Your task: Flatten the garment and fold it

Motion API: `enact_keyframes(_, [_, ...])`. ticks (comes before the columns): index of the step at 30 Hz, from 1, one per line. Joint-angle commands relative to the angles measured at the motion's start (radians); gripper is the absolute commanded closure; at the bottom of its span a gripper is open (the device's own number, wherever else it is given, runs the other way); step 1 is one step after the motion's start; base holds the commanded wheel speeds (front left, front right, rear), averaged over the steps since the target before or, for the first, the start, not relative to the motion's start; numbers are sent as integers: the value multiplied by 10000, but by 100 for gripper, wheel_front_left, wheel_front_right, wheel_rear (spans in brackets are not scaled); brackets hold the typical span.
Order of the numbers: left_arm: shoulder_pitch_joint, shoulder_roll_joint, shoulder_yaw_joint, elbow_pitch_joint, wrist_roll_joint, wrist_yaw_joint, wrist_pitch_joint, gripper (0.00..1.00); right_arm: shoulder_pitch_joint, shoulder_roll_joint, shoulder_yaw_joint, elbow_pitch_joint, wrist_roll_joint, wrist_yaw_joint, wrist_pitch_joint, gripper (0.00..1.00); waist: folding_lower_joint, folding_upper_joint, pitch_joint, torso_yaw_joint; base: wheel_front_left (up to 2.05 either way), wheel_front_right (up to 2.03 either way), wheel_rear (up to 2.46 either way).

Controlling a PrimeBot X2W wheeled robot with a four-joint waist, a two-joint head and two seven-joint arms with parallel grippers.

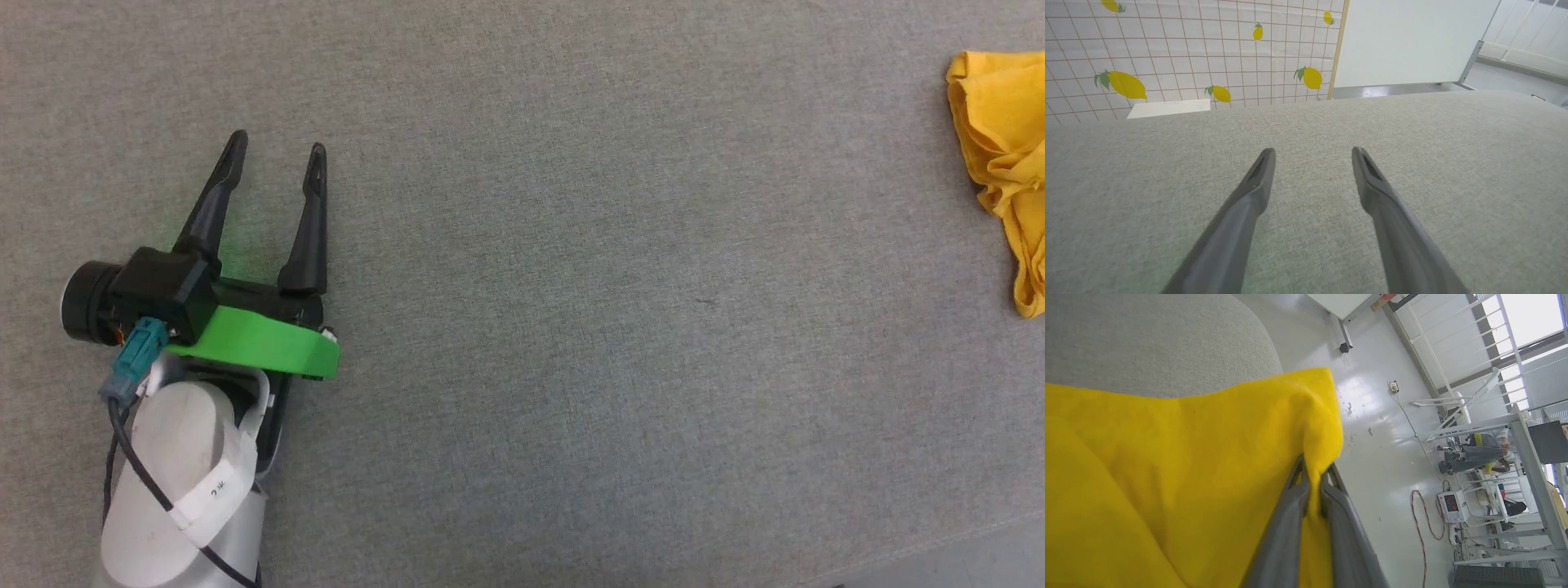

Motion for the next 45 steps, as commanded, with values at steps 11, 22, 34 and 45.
enact_keyframes(11, [502, -394, -263, 1103, -272, 87, -342, 0, 344, 763, -947, 577, -588, -21, -970, 0, -2, -1, -2024, 485, 0, 0, 0])
enact_keyframes(22, [1510, -1094, -230, 2057, -816, 295, -527, 0, 2461, 2003, 272, -1017, 1961, -21, -2681, 0, -2, -1, -4288, 1455, 0, 0, 0])
enact_keyframes(34, [2053, -1395, -398, 2638, -1131, 459, -538, 0, 5659, 3452, 1574, -5283, 3802, -21, -2871, 0, -2, -1, -5356, 2620, 0, 0, 0])
enact_keyframes(45, [2403, -1481, -642, 2647, -1128, 575, -539, 0, 7369, 4551, 1902, -6282, 3626, -21, -3099, 0, -2, -1, -5804, 3325, 0, 0, 0])
